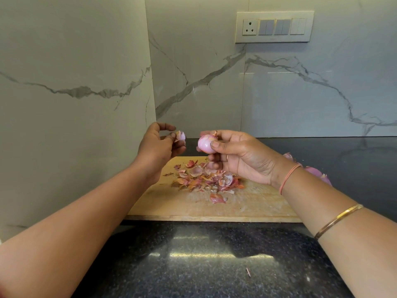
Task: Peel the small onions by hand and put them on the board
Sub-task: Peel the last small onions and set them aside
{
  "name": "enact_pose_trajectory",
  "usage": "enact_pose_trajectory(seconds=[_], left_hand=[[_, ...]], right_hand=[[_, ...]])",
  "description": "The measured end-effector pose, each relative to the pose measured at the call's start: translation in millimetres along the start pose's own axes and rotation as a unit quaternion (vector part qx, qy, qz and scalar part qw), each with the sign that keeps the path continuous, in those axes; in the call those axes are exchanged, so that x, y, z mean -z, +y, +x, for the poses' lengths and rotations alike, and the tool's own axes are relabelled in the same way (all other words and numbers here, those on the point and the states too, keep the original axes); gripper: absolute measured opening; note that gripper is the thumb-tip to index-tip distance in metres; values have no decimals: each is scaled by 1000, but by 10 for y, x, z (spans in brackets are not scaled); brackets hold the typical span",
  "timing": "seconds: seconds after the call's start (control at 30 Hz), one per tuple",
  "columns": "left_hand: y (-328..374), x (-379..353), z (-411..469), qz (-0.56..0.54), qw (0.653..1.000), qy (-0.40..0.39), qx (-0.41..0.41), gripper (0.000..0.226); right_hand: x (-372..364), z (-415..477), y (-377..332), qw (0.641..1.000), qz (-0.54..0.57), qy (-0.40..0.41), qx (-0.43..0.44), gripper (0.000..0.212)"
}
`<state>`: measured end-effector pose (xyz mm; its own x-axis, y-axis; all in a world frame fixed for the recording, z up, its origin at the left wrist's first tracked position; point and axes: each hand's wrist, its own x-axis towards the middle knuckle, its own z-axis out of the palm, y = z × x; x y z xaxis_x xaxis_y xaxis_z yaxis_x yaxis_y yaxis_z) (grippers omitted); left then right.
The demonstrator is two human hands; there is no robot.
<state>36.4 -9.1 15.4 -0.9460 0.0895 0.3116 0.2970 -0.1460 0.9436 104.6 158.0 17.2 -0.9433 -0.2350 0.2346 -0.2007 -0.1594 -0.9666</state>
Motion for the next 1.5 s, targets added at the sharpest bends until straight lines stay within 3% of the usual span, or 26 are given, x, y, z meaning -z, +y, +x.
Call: enact_pose_trajectory(seconds=[0.13, 0.27, 0.33, 0.47, 0.67, 1.5], left_hand=[[-5, -69, -112, 25, 995, -92, -16, 29], [1, -86, -154, 19, 987, -156, -26, 13], [-8, -79, -161, 27, 984, -168, -43, 27], [1, -82, -176, 57, 983, -151, -83, 16], [14, -45, -174, 211, 954, -124, -175, 7], [-23, -74, -183, 363, 868, -64, -334, 16]], right_hand=[[1, 7, 9, 999, 4, 32, 15, 30], [10, 8, -1, 999, -14, 40, 19, 33], [12, 5, -1, 998, -26, 44, 24, 35], [5, 3, 1, 997, -44, 49, 33, 36], [19, 14, 15, 995, -57, 63, 42, 38], [-2, 8, 24, 991, -94, 60, 66, 34]])
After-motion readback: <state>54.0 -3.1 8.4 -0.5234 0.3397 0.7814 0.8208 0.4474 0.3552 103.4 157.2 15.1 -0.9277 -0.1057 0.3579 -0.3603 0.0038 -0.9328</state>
